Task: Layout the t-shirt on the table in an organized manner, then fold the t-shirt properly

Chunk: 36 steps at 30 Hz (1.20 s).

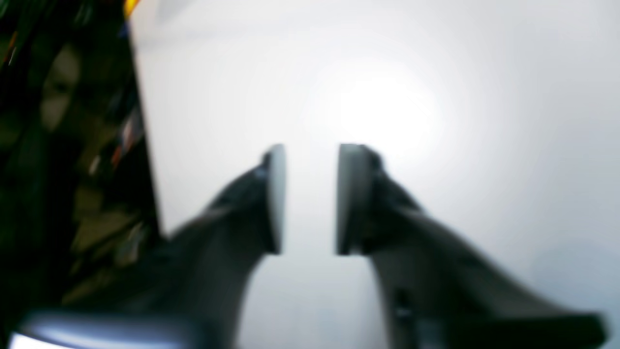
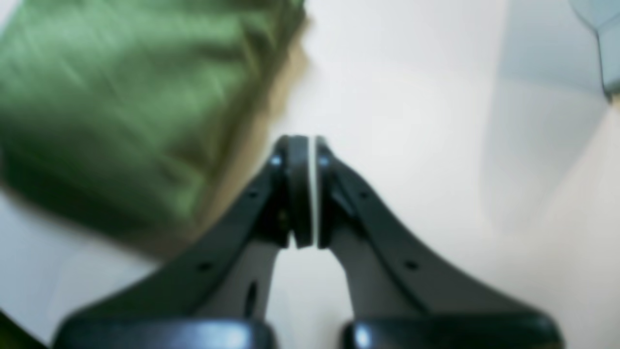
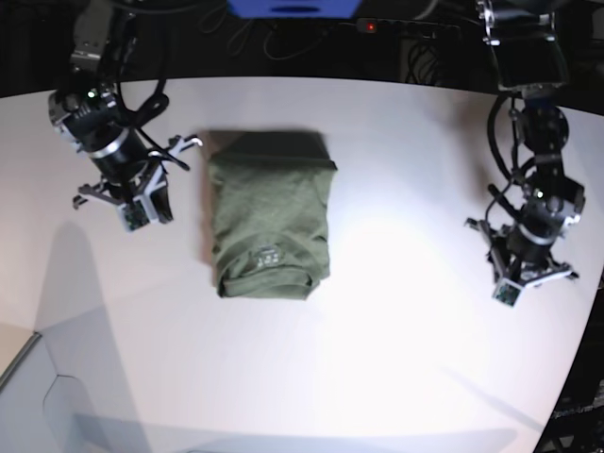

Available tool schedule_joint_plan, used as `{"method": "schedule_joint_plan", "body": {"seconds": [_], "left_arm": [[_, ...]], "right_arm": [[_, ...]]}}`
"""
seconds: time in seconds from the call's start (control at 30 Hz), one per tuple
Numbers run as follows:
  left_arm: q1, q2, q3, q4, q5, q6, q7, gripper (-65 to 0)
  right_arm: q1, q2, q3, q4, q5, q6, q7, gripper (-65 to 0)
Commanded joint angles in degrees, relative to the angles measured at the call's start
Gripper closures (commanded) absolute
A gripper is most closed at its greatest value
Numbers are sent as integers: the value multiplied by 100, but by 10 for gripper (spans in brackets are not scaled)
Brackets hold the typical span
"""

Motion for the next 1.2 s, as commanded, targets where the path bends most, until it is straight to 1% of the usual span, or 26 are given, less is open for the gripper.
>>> {"method": "schedule_joint_plan", "body": {"seconds": [0.0, 0.07, 0.1, 0.13, 0.2, 0.27, 0.33, 0.43, 0.5, 0.57, 0.67, 0.73, 0.77, 0.8, 0.87, 0.97, 1.03, 1.1, 1.17], "left_arm": [[91, 28, -136, 251, -85, 1, -44, -8], [496, 116, -514, 568, -85, 1, 123, 0], [689, 186, -716, 691, -85, 1, 175, -17], [883, 283, -910, 805, -85, 1, 193, -20], [1181, 511, -1218, 1042, -85, 1, 219, -1], [1419, 670, -1481, 1253, -85, 1, 246, 0], [1744, 837, -1736, 1456, -85, 1, 246, -1], [2113, 1048, -1947, 1693, -85, 1, 246, -1], [2377, 1135, -2132, 1737, -85, 1, 202, -1], [2579, 1250, -2264, 1737, -85, -8, 184, -1], [2764, 1382, -2510, 1737, -94, -8, 184, -1], [2878, 1505, -2633, 1737, -129, -17, 175, -1], [2957, 1557, -2686, 1737, -244, -78, 175, -1], [3019, 1584, -2738, 1737, -384, -245, 175, -1], [3142, 1637, -2870, 1737, -736, -786, 228, -1], [3186, 1909, -3196, 1746, -876, -786, 237, -1], [3230, 2146, -3503, 1737, -876, -786, 202, -1], [3344, 2243, -3670, 1702, -912, -786, 184, -1], [3450, 2234, -3697, 1675, -894, -786, 184, -1]], "right_arm": [[54, -50, -26, 119, 79, -3, 125, 0], [54, -200, -263, 93, 79, -3, 125, 0], [45, -244, -439, 67, 79, -3, 125, 0], [45, -288, -624, 58, 79, -3, 125, 0], [45, -305, -984, -4, 79, -3, 117, 0], [62, -305, -1327, -171, 79, -3, 117, 0], [62, -288, -1529, -470, 79, -3, 125, 0], [80, -270, -1547, -1023, 79, -3, 143, 0], [80, -261, -1556, -1384, 79, -3, 363, 0], [62, -252, -1564, -1700, 79, -3, 697, 0], [10, -94, -1564, -1815, 79, -3, 952, 0], [-87, -50, -1538, -1551, 88, -3, 961, 0], [-193, -50, -1494, -1322, 106, -3, 969, 0], [-280, -50, -1415, -1076, 185, -3, 969, 0], [-483, -50, -1195, -513, 501, -3, 969, 0], [-773, -50, -826, 93, 730, -3, 934, 0], [-1019, -50, -492, 119, 862, -3, 952, 0], [-1212, -68, -123, 14, 897, -3, 934, 0], [-1414, -85, 282, -118, 932, -3, 934, 0]]}}
